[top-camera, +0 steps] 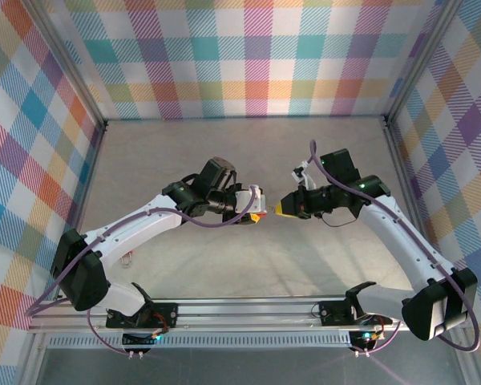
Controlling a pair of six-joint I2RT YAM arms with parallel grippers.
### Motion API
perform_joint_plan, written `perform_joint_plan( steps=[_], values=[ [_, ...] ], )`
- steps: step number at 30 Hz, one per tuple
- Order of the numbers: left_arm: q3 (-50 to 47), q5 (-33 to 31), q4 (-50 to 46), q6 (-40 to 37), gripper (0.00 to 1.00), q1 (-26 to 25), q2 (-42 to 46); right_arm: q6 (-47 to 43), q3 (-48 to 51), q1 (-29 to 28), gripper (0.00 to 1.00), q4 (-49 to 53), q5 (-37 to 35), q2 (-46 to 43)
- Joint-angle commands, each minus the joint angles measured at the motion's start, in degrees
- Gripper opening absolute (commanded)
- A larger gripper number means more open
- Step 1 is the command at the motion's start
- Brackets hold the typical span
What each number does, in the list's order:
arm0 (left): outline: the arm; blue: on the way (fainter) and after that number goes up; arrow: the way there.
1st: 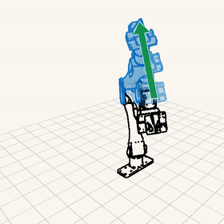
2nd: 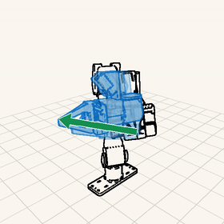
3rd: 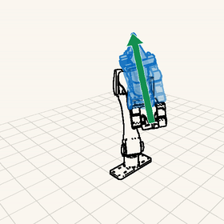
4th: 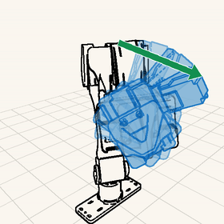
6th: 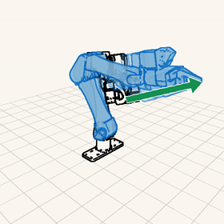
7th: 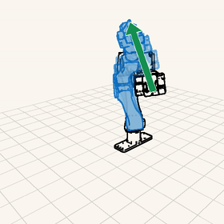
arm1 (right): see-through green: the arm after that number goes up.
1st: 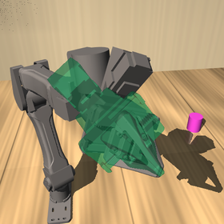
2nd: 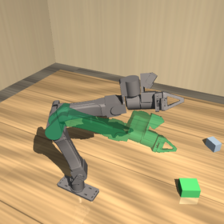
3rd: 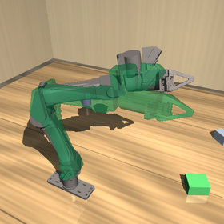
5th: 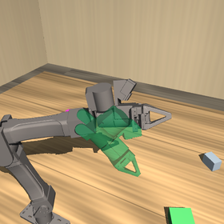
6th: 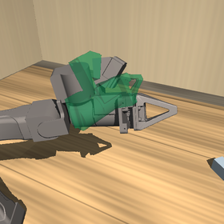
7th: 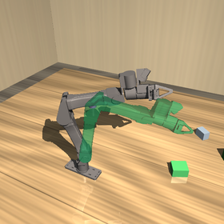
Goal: Unlock with the key
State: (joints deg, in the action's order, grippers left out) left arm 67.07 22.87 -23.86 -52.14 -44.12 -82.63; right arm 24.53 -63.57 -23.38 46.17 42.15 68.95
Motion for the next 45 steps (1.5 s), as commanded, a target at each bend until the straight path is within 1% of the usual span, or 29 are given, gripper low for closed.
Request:
perform_joint_plan(
  steps=[1, 20, 27, 30, 35, 40, 42, 45],
  values=[
    [2.1, 0.7, 0.0, -1.1, 0.14, -0.6, 1.4, -1.6, 0.9, -0.7, 0.00, 0.0, 1.6, -0.1],
    [2.5, -0.6, -1.5, -2.8, 0.13, -3.5, 1.0, -1.0, 3.5, -2.3, 0.00, -2.8, 1.0, 1.6],
    [3.6, 2.2, -3.0, -2.1, 0.12, -4.2, 1.4, -6.3, 4.0, -2.3, 0.00, -2.9, 1.0, 2.0],
    [3.9, 4.1, -3.7, -1.4, 0.11, -4.3, 1.7, -9.3, 4.7, -2.5, 0.00, -3.3, 2.4, 1.7],
    [4.8, 6.9, -6.0, -0.7, 0.08, -4.5, 1.4, -14.7, 5.4, -3.5, 0.00, -2.0, 0.7, 0.2],
    [4.2, 6.9, -5.1, 0.1, 0.06, -5.3, 1.4, -13.9, 6.2, -4.2, 0.00, -4.4, 1.9, -0.6],
    [3.9, 6.8, -4.0, 0.8, 0.06, -5.4, 1.5, -13.3, 6.2, -4.9, 0.00, -4.8, 0.6, -0.6],
    [3.3, 4.3, -2.2, 1.2, 0.04, -6.6, 1.3, -10.1, 7.1, -5.1, 0.00, -7.2, 2.7, 0.0]
  ],
)
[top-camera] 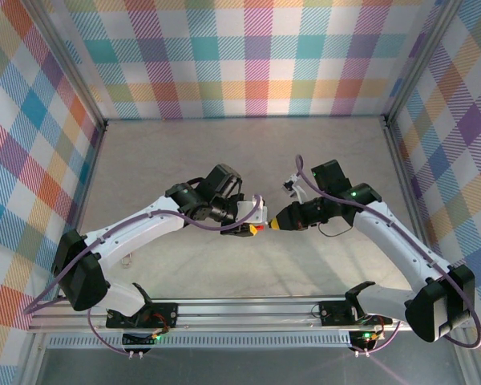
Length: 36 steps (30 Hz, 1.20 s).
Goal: Unlock with the key
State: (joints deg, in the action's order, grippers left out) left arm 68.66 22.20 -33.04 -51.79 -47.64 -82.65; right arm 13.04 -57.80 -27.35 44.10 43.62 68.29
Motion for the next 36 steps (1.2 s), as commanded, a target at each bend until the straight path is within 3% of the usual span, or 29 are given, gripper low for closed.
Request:
perform_joint_plan(
  steps=[1, 6, 10, 19, 36],
  values=[
    [1.6, 4.0, 7.4, 0.8, 0.03, -3.6, 1.1, 2.4, 1.6, -1.3, 0.00, -6.1, 1.5, 0.9],
    [2.9, 1.3, 8.5, 3.9, 0.02, -5.0, 0.0, 4.0, 2.7, -4.2, 0.00, -7.7, -2.0, 1.2],
    [3.9, 5.2, 9.5, 6.9, 0.01, -5.0, 0.0, 4.1, 5.7, -6.6, 0.00, -11.5, -3.1, -0.5],
    [5.1, 12.1, 4.7, 4.0, 0.00, -5.0, -0.1, -2.0, 6.6, -6.9, 0.00, -10.0, -7.8, -1.4],
    [1.7, 4.7, -3.1, -5.5, 0.00, -8.2, 3.6, -6.7, 3.2, -6.9, 0.00, -7.7, -6.0, 2.7]
  ],
)
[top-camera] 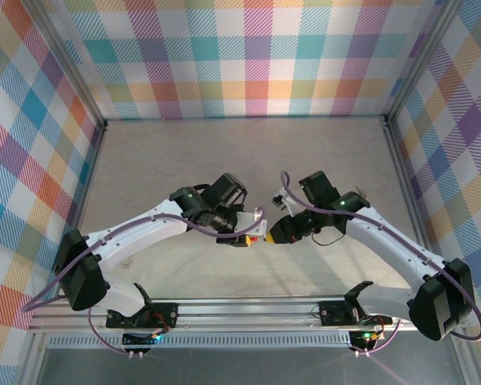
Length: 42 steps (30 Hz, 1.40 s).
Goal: Unlock with the key
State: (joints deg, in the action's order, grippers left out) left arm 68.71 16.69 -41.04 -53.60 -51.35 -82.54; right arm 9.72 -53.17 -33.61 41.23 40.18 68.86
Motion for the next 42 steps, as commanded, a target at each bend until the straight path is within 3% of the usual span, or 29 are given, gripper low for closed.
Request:
perform_joint_plan(
  steps=[1, 8, 19, 30, 37, 42],
  values=[
    [1.3, 9.8, 4.8, -3.8, 0.00, -4.8, 3.7, -3.3, -1.7, -0.6, 0.00, -4.9, -2.1, 2.5],
    [-0.9, 7.9, 5.3, -4.1, 0.00, -5.9, 4.9, -3.6, -2.9, -0.6, 0.00, -4.7, -2.1, 4.0],
    [0.3, 11.2, 4.7, -1.6, 0.00, -6.0, 4.0, -3.6, -1.5, -2.8, 0.00, -7.5, -5.7, 2.7],
    [-1.6, 11.3, 14.3, 3.9, 0.00, -7.4, 4.9, 7.3, 3.7, -2.8, 0.00, -22.1, 1.5, 3.7],
    [-1.9, 12.1, 18.8, 6.7, 0.00, -7.4, 4.9, 10.5, 5.6, -2.9, 0.00, -24.4, 2.2, 3.3],
    [-4.3, 6.6, 23.0, 7.8, 0.00, -7.5, 4.7, 18.8, 6.1, -2.7, 0.00, -26.2, 1.4, 2.5]
  ],
)
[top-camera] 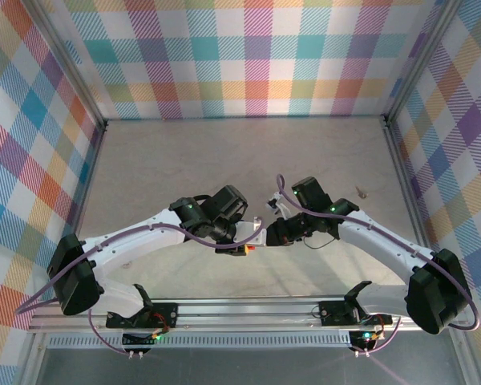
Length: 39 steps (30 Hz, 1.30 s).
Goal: Unlock with the key
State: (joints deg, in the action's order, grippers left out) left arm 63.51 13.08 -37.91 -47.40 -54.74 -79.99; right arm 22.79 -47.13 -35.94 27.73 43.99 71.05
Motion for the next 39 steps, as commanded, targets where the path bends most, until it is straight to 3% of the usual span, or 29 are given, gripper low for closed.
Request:
perform_joint_plan(
  steps=[1, 6, 16, 23, 27, 29, 33, 37, 39],
  values=[
    [-0.2, 8.5, 21.3, 1.7, 0.00, -4.1, 2.5, 8.8, 0.0, -0.2, 0.00, -13.1, -3.5, 0.2],
    [-4.8, 1.3, 28.6, 1.7, 0.00, -4.6, 3.1, 27.2, 0.6, 2.0, 0.00, -15.6, -3.3, 1.8],
    [-7.6, -1.7, 29.8, 0.1, 0.00, -4.7, 2.8, 52.8, 5.0, 4.0, 0.00, -21.6, -1.1, 3.2],
    [-9.5, -4.0, 30.7, -0.8, 0.00, -4.7, 2.4, 59.4, 5.2, 4.7, 0.00, -21.6, -1.1, 1.9],
    [-9.1, -4.2, 29.3, -0.1, 0.00, -4.7, 2.0, 54.9, 2.8, 6.8, 0.01, -13.3, -1.6, 0.9],
    [-9.2, -4.4, 28.7, -0.1, 0.00, -4.7, 2.0, 55.9, 3.8, 8.3, 0.01, -14.3, -0.6, -0.3],
    [-9.9, -4.9, 28.6, 0.0, 0.00, -4.7, 1.9, 55.6, 3.1, 10.9, 0.13, -12.3, 0.9, -2.2],
    [-9.2, -5.0, 27.4, 0.4, 0.00, -4.7, 1.1, 51.0, 0.6, 12.3, 0.44, -6.8, 1.9, -3.2],
    [-8.6, -4.6, 26.3, 0.9, 0.00, -4.7, 0.6, 46.9, -1.5, 13.2, 0.54, -1.2, 0.8, -4.1]
  ],
)
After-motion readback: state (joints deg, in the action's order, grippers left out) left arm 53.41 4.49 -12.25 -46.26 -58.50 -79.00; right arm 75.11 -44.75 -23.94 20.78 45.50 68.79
